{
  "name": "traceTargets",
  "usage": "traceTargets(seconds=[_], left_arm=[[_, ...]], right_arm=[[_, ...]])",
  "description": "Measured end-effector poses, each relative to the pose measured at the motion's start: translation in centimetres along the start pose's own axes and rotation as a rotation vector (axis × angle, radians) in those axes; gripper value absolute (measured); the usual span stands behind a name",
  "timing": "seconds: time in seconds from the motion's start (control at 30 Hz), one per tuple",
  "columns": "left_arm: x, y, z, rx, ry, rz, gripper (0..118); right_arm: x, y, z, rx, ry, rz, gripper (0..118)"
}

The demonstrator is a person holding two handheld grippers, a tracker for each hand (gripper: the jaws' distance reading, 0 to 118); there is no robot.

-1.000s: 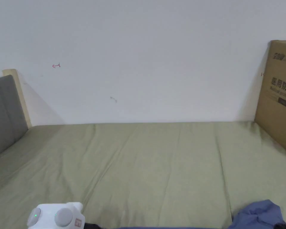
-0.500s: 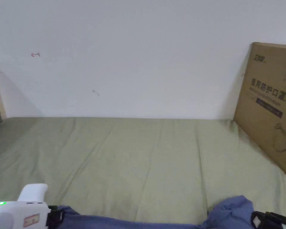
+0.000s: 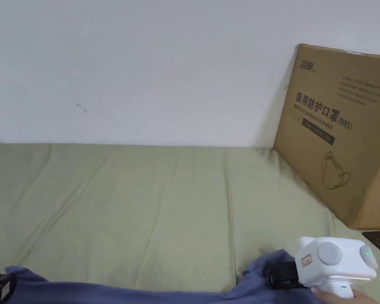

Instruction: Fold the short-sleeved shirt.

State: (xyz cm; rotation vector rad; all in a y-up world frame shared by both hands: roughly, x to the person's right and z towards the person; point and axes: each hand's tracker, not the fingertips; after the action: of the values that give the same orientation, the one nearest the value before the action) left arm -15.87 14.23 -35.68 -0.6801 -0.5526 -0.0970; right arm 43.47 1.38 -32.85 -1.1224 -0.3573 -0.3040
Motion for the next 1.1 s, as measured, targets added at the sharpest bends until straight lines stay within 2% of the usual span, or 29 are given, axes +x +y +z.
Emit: traceTargets(seconds=[0.1, 0.17, 0.2, 0.23, 0.27, 0.3, 0.33, 0.47, 0.63, 0.7, 0.8, 0.93, 1.1], left_arm=[[-1.0, -0.3, -1.1, -0.036, 0.015, -0.01, 2], [-1.8, -0.9, -2.0, -0.056, 0.029, -0.002, 2], [-2.1, -1.1, -2.1, -0.06, 0.031, 0.008, 2], [-2.3, -1.3, -2.3, -0.063, 0.029, 0.028, 2], [-2.4, -1.6, -2.4, -0.067, 0.028, 0.049, 2], [-2.6, -1.7, -2.5, -0.069, 0.033, 0.066, 2], [-2.8, -1.9, -2.6, -0.07, 0.036, 0.088, 2], [-2.7, -2.4, -2.9, -0.081, 0.045, 0.155, 2], [-5.1, 0.2, -3.2, 0.034, 0.05, 0.275, 2], [-5.1, 1.4, -1.8, 0.1, 0.042, 0.277, 2], [-4.7, 2.6, 0.2, 0.176, 0.028, 0.222, 2], [-2.8, 2.3, 2.1, 0.089, -0.015, 0.178, 2], [-1.9, -2.4, 4.0, -0.083, -0.049, 0.121, 2]], right_arm=[[-0.1, -0.4, 1.0, 0.035, 0.019, 0.035, 106], [-0.1, -0.6, 2.2, 0.067, 0.018, 0.052, 84], [-0.3, -1.1, 2.7, 0.091, 0.031, 0.067, 65], [-0.2, -1.3, 3.3, 0.105, 0.086, 0.076, 28], [0.0, -1.5, 3.8, 0.095, 0.164, 0.061, 2], [0.0, -1.8, 4.3, 0.089, 0.22, 0.031, 2], [0.1, -2.1, 4.7, 0.116, 0.212, 0.01, 2], [-0.1, -2.9, 8.5, 0.281, 0.166, 0.035, 2], [1.8, -1.5, 12.8, 0.419, 0.223, -0.097, 2], [2.2, -1.2, 14.4, 0.474, 0.244, -0.12, 2], [1.4, -2.8, 18.0, 0.558, 0.23, -0.112, 2], [2.3, -5.2, 19.8, 0.545, 0.241, -0.093, 2], [4.3, -13.3, 20.6, 0.422, 0.267, -0.058, 2]])
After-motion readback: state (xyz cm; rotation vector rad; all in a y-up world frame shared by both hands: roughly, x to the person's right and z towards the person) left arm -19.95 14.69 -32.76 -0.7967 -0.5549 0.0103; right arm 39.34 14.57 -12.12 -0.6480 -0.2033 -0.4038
